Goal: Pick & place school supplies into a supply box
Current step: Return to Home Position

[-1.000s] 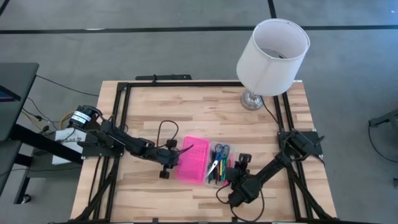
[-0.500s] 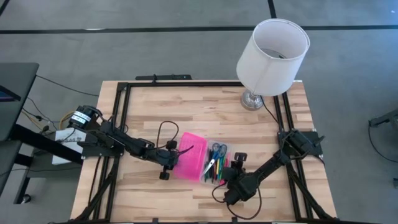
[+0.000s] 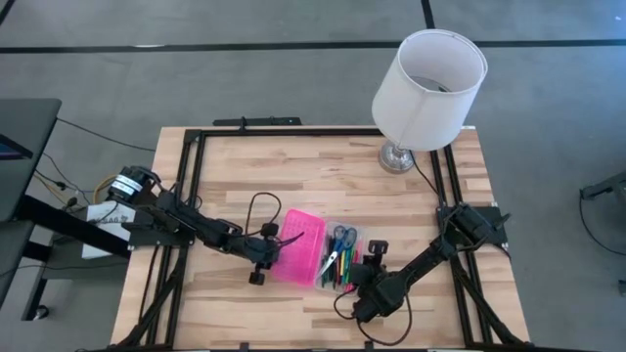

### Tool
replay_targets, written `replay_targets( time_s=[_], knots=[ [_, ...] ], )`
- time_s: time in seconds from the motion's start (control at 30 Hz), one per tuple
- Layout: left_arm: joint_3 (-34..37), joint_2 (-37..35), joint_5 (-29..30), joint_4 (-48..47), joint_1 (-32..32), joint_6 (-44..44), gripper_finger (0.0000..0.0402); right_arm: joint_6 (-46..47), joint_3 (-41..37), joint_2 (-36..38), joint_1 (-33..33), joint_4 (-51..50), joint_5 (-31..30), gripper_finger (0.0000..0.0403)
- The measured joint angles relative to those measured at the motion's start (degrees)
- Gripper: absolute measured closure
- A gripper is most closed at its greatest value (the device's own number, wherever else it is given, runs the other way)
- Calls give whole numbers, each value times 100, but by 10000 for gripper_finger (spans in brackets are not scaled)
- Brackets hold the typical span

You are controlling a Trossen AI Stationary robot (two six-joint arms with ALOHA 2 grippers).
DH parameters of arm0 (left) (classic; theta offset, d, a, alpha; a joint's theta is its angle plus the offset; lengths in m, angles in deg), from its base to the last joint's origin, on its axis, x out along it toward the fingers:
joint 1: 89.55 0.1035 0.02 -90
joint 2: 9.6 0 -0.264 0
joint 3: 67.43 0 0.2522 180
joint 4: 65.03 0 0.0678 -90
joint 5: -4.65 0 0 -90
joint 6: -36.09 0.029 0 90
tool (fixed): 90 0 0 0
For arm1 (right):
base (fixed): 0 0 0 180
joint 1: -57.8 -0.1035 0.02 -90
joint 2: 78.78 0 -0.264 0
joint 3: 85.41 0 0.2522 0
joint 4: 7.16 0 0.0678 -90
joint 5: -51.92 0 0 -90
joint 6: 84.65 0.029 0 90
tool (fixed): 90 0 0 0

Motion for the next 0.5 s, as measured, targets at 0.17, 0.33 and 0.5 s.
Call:
replay_targets(
  time_s=[0.17,0.33,0.5],
  knots=[
    [0,-64,4,-26,0,22,340,-41,0,-2,0,-11,-39,402],
    [4,-162,191,-50,-38,105,340,-96,0,-2,0,-10,-45,402],
    [4,-327,626,-24,-238,313,340,-106,0,-2,0,-13,-58,402]
  ],
)
